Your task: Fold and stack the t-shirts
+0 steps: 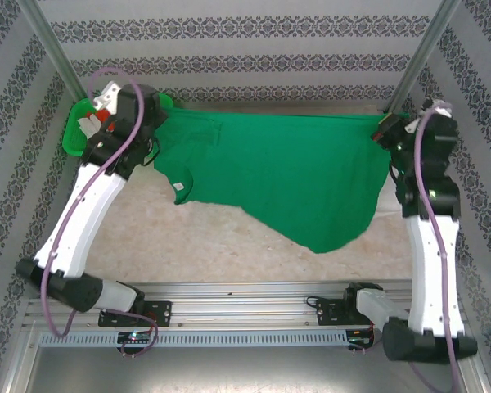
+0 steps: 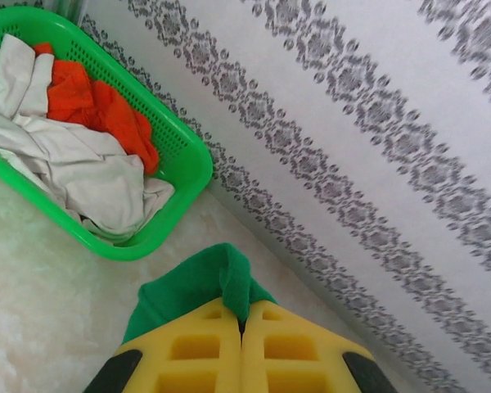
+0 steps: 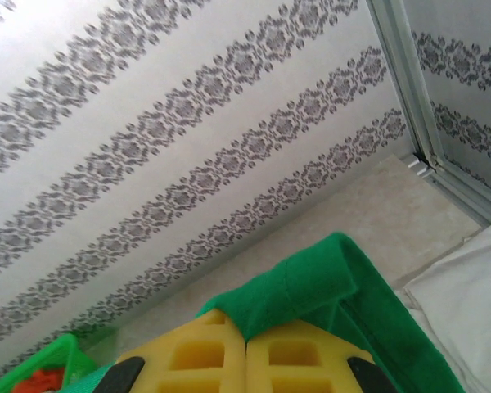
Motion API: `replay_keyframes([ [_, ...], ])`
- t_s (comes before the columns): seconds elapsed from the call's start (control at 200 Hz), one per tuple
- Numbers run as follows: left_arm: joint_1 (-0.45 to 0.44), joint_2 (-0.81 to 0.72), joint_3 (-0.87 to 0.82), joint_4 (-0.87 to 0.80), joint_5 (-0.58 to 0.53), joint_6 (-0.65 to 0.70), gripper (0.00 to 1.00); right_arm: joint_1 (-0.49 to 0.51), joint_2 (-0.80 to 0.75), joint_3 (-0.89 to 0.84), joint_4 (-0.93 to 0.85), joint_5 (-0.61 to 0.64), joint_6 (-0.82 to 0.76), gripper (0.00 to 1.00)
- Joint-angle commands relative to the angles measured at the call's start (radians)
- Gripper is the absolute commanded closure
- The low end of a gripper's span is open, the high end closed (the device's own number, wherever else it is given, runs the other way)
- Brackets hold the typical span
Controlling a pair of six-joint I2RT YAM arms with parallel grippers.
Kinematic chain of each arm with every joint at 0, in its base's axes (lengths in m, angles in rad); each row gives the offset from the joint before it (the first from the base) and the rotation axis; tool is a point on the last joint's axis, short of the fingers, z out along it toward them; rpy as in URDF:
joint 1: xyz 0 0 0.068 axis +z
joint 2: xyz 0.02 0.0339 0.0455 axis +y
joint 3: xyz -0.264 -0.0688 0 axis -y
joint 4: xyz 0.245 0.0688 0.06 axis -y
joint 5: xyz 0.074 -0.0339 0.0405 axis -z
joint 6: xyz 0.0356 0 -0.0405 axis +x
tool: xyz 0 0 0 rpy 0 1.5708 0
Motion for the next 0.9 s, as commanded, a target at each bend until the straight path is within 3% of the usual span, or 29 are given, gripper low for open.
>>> replay_keyframes([
  [0.0,0.076,0.117,0.06,0.052,-0.004,0.074,1.0,-0.006,0.113,0.041,0.135,0.055,-0.045,1.0],
  [0.195,0.159,0.399,0.326,0.055,0.105,0.082,1.0,0.02,0.39,0.223,0.203,0.029,-0.061,1.0],
  [0.36,0.195,0.724,0.927,-0.124,0.17,0.122,1.0,0.05,0.642,0.592,0.125,-0.022,-0.068,1.0],
  [0.43,0.21,0.806,1.117,-0.124,0.196,0.114,1.0,0.058,0.718,0.761,0.092,-0.04,-0.064,1.0],
  [0.615,0.259,0.712,1.064,0.03,0.264,0.023,1.0,0.056,0.861,1.204,0.001,-0.105,-0.029,1.0],
  [0.694,0.272,0.667,1.065,0.032,0.275,0.024,1.0,0.051,0.869,1.296,-0.053,-0.109,-0.038,1.0],
  [0.814,0.281,0.587,1.033,0.01,0.299,0.058,1.0,0.048,0.756,1.164,-0.064,-0.108,-0.066,1.0],
  [0.899,0.281,0.516,0.928,-0.019,0.327,0.088,1.0,0.048,0.597,0.864,0.036,-0.104,-0.077,1.0],
])
